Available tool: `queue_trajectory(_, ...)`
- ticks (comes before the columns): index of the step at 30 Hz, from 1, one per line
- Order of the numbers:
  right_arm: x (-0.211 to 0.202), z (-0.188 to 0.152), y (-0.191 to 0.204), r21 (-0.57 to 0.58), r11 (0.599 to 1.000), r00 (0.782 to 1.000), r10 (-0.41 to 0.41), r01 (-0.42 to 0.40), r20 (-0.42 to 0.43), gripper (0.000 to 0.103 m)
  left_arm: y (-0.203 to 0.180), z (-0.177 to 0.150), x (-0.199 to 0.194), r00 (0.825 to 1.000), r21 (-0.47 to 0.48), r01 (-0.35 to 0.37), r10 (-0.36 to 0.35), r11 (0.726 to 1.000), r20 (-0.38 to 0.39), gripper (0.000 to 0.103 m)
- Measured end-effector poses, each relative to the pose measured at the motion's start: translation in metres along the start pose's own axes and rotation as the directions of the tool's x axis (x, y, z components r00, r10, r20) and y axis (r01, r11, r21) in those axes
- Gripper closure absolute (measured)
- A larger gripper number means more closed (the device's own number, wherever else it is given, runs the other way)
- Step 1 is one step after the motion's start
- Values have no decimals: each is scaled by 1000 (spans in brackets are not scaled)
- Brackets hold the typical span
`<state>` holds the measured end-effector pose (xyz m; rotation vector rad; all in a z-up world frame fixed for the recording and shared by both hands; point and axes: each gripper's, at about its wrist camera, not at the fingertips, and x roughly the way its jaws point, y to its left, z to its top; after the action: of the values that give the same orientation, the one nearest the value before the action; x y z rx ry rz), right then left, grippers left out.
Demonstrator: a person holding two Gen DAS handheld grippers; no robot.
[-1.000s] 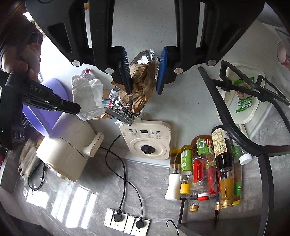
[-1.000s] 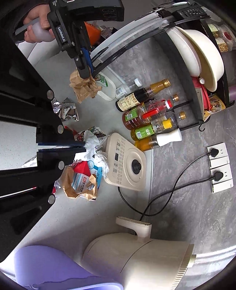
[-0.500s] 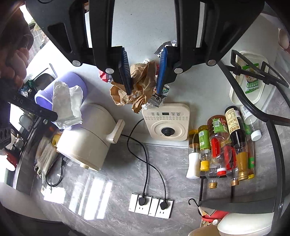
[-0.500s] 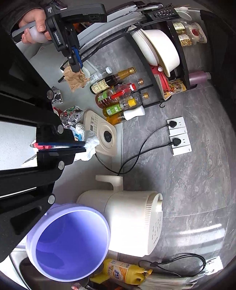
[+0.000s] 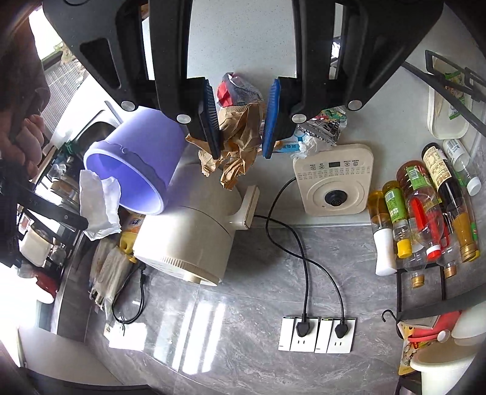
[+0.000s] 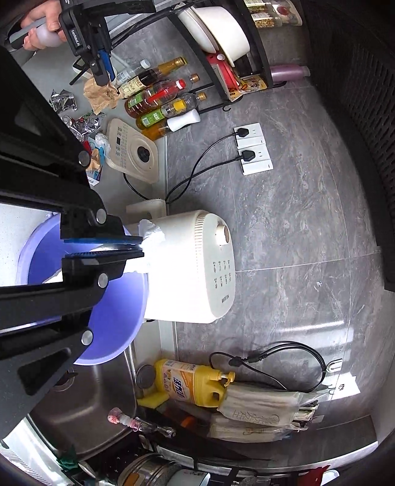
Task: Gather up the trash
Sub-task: 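Carry both items over the purple bucket and open both tools to drop them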
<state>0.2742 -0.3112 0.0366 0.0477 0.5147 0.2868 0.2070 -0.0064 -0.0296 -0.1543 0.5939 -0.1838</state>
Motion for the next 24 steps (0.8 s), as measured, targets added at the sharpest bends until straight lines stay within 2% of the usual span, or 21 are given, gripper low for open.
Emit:
queue_trajectory(1,1,-2,-4,7,1000,1000,-2,2,-7,96,-5,2,3,1000,6,7,-7,1000,0,75)
queue_trajectory(2,2,-4,-9,12,1000,1000,-5,5,-17,89,-9,4,7,1000,12,15,-15,1000,-2,75)
queue_trajectory(3,2,-6,-13,19,1000,1000,-5,6,-23,75,-13,6,10,1000,17,25,-25,1000,-5,75)
queue_trajectory(4,-1,-10,-17,33,999,1000,-18,18,-13,40,-19,9,14,999,26,35,-35,999,-9,75)
queue_trajectory(6,-9,-17,-27,56,997,999,-44,43,18,43,-29,13,22,998,45,54,-53,998,-14,75)
queue_trajectory(10,-18,-32,-48,94,992,996,-89,90,-10,44,-50,23,39,995,83,95,-93,992,-28,75)
queue_trajectory(15,-33,-49,-67,113,982,989,-146,150,-38,34,-78,33,59,988,130,154,-150,979,-45,75)
queue_trajectory(17,-40,-54,-73,124,978,986,-162,166,-37,25,-88,37,66,984,143,178,-172,974,-50,75)
queue_trajectory(20,-51,-56,-82,132,970,979,-205,206,-25,18,-105,43,78,977,165,211,-204,963,-59,75)
queue_trajectory(24,-64,-60,-95,149,959,970,-240,241,-26,12,-128,49,93,966,192,256,-246,948,-72,75)
